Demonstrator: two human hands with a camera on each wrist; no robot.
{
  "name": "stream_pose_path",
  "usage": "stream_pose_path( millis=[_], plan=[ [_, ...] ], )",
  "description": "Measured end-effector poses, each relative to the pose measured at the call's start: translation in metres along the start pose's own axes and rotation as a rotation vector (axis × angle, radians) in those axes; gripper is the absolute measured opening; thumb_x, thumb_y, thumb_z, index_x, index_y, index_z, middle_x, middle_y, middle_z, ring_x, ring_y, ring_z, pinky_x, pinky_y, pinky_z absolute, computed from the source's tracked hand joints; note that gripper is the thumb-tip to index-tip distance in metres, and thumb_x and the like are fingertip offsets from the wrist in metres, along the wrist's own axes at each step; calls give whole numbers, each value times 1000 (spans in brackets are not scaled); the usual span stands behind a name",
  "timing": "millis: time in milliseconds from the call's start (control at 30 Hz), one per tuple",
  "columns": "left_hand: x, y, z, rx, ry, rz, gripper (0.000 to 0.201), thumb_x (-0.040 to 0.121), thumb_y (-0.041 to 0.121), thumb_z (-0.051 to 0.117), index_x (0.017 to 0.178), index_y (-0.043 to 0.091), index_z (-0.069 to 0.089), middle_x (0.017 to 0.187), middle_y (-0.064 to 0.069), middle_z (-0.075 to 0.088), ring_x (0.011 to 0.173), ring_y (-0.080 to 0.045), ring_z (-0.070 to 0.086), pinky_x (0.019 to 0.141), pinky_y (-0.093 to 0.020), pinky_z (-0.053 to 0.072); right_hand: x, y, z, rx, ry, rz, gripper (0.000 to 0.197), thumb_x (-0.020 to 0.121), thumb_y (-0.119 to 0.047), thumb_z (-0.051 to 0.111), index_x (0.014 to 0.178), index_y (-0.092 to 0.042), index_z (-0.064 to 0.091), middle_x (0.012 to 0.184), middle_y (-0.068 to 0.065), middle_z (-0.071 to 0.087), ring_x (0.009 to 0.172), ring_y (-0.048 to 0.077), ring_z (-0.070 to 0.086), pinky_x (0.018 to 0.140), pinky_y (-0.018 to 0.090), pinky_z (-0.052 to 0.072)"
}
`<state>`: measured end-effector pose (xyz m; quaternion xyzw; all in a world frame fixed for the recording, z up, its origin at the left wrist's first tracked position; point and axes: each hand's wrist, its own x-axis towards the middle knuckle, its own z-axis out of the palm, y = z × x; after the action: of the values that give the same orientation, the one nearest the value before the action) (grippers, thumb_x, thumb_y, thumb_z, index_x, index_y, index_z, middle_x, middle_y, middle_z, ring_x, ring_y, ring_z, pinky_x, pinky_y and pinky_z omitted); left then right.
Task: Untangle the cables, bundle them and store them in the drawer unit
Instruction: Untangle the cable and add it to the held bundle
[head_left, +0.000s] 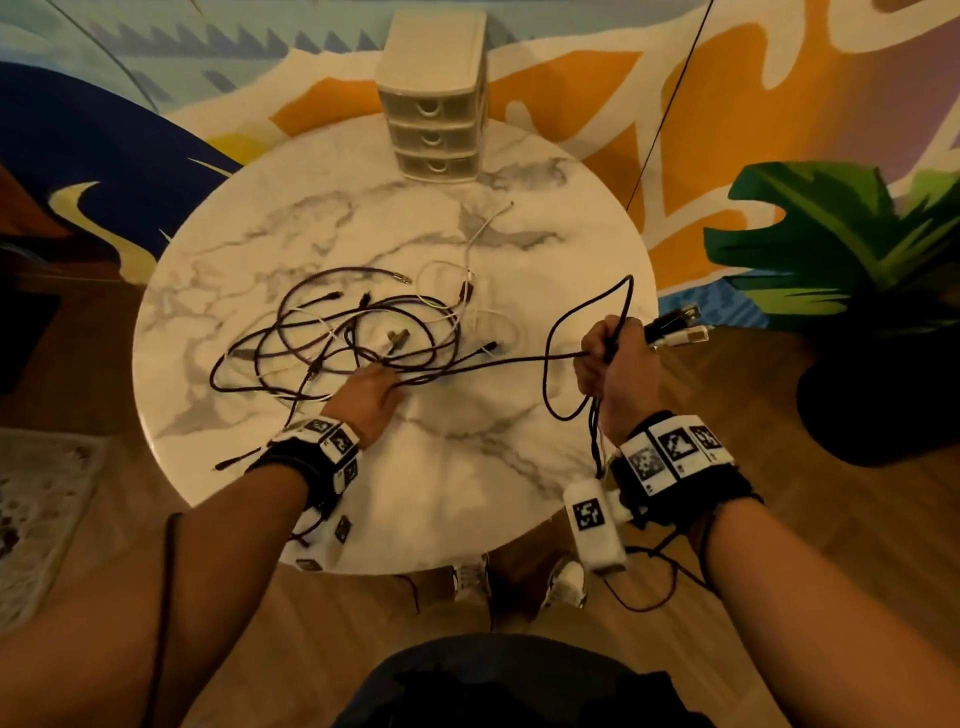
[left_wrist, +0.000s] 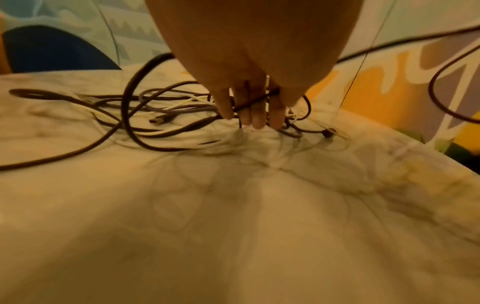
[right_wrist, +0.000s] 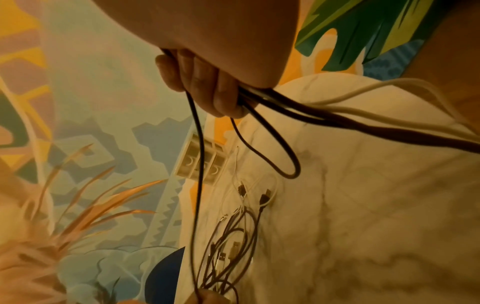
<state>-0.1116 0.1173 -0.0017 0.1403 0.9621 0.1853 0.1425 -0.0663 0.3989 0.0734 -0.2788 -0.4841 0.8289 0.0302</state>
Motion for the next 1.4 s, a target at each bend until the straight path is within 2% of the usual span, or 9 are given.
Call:
stream_pose_path(
  millis=[167,333,533,667,800,967,1233,1333,1400],
  plan=[
    [-2,-3,-7,-103,338,-104,23,95,16,46,104,2,62,105,-19,56,101,-35,50,89,-36,38,7,-4,-10,94,147,-32,34,95,-19,29,61,-18,36,48,-6,36,36,9,20,38,14,15],
    [-13,-7,9,41,121,-132,24,96,19,47,108,5,62,109,-19,58,105,-37,51,88,-41,42,13,-8,-16,135,255,-86,32,93,-20,31,62,-17,36,46,-5,33,36,12,21,38,15,16],
    [-11,35,-38,-248,511,-154,36,100,34,37,103,8,62,94,-14,64,85,-30,58,77,-34,43,12,-9,-26,174,287,-89,31,92,-22,34,62,-17,36,46,-5,32,37,11,21,39,16,14],
    [-18,53,-42,-283,426,-126,41,98,45,36,84,14,59,64,-2,62,65,-22,59,65,-31,43,10,-17,-33,186,316,-110,33,92,-22,35,59,-17,36,46,-4,31,37,12,21,39,17,14],
    [-19,33,-33,68,342,40,28,97,28,46,82,7,57,79,-12,57,76,-31,54,65,-37,41,13,-26,-46,212,401,-152,34,92,-20,36,58,-17,37,48,-2,33,37,12,21,38,18,14],
    [-16,1,-22,171,113,-235,26,95,18,48,104,-2,64,101,-24,58,97,-41,55,82,-44,45,11,-25,-59,208,419,-146,32,92,-23,37,61,-17,39,49,-2,34,38,13,22,39,20,15],
    [-12,65,-58,121,447,-323,38,100,39,30,103,10,55,90,-23,62,85,-42,58,65,-41,41,4,-24,-74,225,369,-100,37,95,-26,36,59,-18,39,45,-6,35,34,9,23,35,16,16],
    [-16,105,-57,-155,228,-199,44,100,40,35,80,12,62,62,-8,56,67,-30,58,63,-34,43,2,-32,-80,189,375,-88,38,95,-29,36,59,-18,39,48,-4,32,36,10,24,37,17,17],
    [-27,139,-40,-379,-84,-160,46,100,36,38,72,10,65,53,-4,56,57,-26,57,56,-28,44,0,-40,-85,167,386,-95,38,96,-29,35,59,-18,39,47,-5,33,36,9,25,37,18,17]
  ],
)
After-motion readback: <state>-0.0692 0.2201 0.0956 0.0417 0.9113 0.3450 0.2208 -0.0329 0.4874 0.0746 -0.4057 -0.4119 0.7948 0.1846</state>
